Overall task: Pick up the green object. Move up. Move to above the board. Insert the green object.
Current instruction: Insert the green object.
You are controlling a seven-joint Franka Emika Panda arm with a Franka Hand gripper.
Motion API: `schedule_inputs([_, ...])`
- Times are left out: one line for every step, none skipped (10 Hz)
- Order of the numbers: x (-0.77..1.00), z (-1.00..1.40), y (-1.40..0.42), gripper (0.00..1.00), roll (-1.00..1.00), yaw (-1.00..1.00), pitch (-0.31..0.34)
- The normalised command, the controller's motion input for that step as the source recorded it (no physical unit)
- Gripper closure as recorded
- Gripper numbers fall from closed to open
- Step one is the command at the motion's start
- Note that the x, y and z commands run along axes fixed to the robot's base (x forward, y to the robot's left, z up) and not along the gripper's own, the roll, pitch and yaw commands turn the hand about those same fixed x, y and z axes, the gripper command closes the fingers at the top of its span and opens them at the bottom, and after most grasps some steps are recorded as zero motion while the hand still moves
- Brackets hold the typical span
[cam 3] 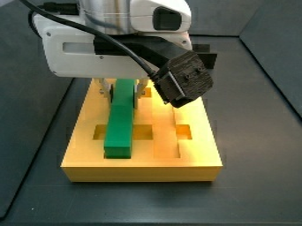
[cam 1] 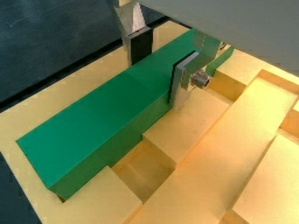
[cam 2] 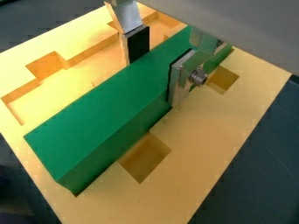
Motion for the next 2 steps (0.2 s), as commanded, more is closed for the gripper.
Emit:
schedule_inputs([0.00, -0.35, 0.01, 1.00, -0.07, 0.00, -0.066])
schedule_inputs([0.00, 0.00, 0.00, 1.00, 0.00, 0.00, 0.000])
